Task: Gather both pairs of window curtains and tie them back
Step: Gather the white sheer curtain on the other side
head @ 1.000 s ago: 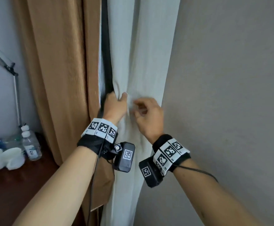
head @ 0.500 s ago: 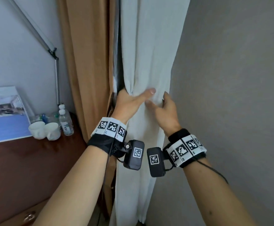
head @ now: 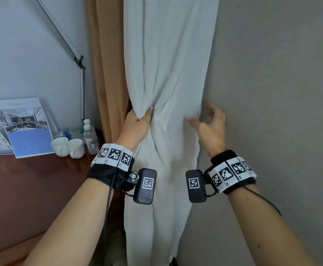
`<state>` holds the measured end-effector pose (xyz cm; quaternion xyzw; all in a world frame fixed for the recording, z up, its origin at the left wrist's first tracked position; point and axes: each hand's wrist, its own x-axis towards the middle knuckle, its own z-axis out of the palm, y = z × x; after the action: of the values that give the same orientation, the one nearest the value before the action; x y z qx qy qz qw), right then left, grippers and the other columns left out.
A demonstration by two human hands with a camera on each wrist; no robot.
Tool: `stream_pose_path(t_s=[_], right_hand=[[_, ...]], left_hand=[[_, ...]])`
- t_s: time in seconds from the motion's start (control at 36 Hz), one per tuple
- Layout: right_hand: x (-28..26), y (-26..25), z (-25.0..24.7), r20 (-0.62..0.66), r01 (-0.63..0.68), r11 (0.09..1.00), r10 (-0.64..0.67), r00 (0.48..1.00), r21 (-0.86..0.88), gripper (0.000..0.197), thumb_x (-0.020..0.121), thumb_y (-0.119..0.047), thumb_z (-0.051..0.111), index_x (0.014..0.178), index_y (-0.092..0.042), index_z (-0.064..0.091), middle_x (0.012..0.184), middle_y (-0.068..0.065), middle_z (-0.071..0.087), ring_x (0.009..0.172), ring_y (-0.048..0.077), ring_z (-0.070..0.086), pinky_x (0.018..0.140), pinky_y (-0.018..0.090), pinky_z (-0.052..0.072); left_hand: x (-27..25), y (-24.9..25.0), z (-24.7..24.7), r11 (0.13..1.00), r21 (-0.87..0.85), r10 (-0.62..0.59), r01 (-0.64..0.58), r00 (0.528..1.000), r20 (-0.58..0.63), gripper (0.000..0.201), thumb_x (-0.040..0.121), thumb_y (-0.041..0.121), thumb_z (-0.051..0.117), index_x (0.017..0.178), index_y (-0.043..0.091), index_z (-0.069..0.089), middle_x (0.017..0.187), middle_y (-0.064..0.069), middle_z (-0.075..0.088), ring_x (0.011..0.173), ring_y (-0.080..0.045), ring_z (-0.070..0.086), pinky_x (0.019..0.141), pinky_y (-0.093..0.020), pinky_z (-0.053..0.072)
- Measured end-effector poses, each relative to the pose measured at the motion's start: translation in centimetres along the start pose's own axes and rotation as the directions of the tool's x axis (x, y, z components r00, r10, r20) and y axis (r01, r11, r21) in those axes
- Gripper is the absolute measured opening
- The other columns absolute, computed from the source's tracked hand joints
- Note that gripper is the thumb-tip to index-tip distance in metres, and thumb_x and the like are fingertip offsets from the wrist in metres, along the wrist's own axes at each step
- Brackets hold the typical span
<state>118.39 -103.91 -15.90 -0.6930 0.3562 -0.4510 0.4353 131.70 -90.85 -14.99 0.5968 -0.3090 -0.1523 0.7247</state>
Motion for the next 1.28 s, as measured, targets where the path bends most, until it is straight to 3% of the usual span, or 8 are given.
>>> stream_pose_path(t_s=[0.19,0.33,0.53,0.64,0.81,1.0,1.14,1.28], right_hand=[[0.9,-1.3,2.4,0.344,-0.258,0.955,0.195,0.918,0.148,0.137,0.060,-0.035,0.090,0.153,-0.026,-0.010,0.159,0.000,0.026,0.141,0.017,0.034,0.118,0.044,0.028],[-1.3,-2.7,3.7,0.483,-0.178,0.972,0.084,0.871,0.152,0.035,0.076,-0.002,0.065,0.110,-0.009,0.067,0.104,0.008,0.074,0.098,0.026,0.071,0.093,0.049,0.054],[-5.7,-5.6,3.8,0.615,0.006,0.973,-0.151,0.774,0.231,0.035,0.088,0.015,0.045,0.109,0.002,0.071,0.106,0.011,0.073,0.102,0.021,0.069,0.089,0.032,0.057],[-4.4,-5.6,2.6,0.477,-0.016,0.959,-0.126,0.870,0.283,0.032,0.076,0.019,0.050,0.096,0.007,0.072,0.097,0.016,0.074,0.098,0.028,0.070,0.092,0.041,0.056],[0.2,-2.9,1.3,0.146,-0.207,0.935,0.170,0.975,0.289,0.073,0.073,-0.002,0.066,0.142,-0.010,0.043,0.140,0.006,0.049,0.124,0.021,0.049,0.095,0.026,0.041],[1.8,0.7,4.2,0.450,-0.441,0.884,0.334,0.828,0.156,0.143,0.052,-0.038,0.090,0.153,-0.033,-0.012,0.159,-0.002,0.024,0.144,0.022,0.029,0.119,0.048,0.017],[1.0,-0.1,5.3,0.475,-0.296,0.944,0.197,0.858,0.143,0.041,0.080,-0.008,0.073,0.120,-0.012,0.063,0.113,0.004,0.071,0.107,0.026,0.066,0.087,0.036,0.054],[-1.4,-1.2,5.4,0.300,0.031,0.999,-0.020,0.954,-0.033,0.016,0.086,-0.013,0.064,0.079,0.000,0.072,0.080,0.009,0.073,0.076,0.021,0.070,0.072,0.036,0.059]], left_hand=[[-2.6,1.4,-1.5,0.997,-0.048,0.068,-0.065,0.995,0.079,0.020,0.098,0.022,0.051,0.117,0.016,0.054,0.102,0.016,0.063,0.086,0.017,0.062,0.074,-0.003,0.045],[-2.8,1.4,-2.9,0.995,0.089,0.040,-0.050,0.993,0.109,0.055,0.062,0.013,0.089,0.112,0.015,0.067,0.105,0.008,0.072,0.098,-0.001,0.068,0.080,-0.016,0.052],[-3.0,-0.2,-3.2,0.975,0.220,-0.055,0.007,0.976,0.212,0.089,0.042,0.024,0.092,0.125,0.013,0.062,0.120,0.001,0.068,0.114,-0.011,0.062,0.098,-0.032,0.050],[-3.2,-0.7,-3.6,0.976,0.197,-0.130,0.093,0.974,0.184,0.075,0.058,0.015,0.082,0.129,0.008,0.058,0.122,-0.002,0.066,0.114,-0.016,0.061,0.096,-0.028,0.049],[-4.1,-1.1,-4.4,0.976,0.196,-0.121,0.099,0.987,0.108,0.037,0.088,-0.007,0.055,0.114,0.019,0.056,0.095,0.009,0.063,0.089,-0.010,0.060,0.074,-0.021,0.047],[-5.0,-0.7,-4.4,0.994,0.064,-0.092,0.088,0.994,0.053,0.019,0.097,0.017,0.055,0.112,0.028,0.060,0.101,0.012,0.068,0.093,-0.003,0.066,0.078,-0.017,0.049],[-5.0,-0.2,-4.1,0.997,0.077,0.002,-0.015,0.987,0.163,0.028,0.087,0.031,0.065,0.113,0.035,0.056,0.109,0.021,0.063,0.094,0.019,0.059,0.077,0.000,0.042],[-3.9,-1.7,-3.7,0.991,0.116,0.042,-0.066,0.979,0.200,0.073,0.061,0.025,0.091,0.127,0.020,0.059,0.119,0.010,0.068,0.114,-0.002,0.061,0.097,-0.022,0.048]])
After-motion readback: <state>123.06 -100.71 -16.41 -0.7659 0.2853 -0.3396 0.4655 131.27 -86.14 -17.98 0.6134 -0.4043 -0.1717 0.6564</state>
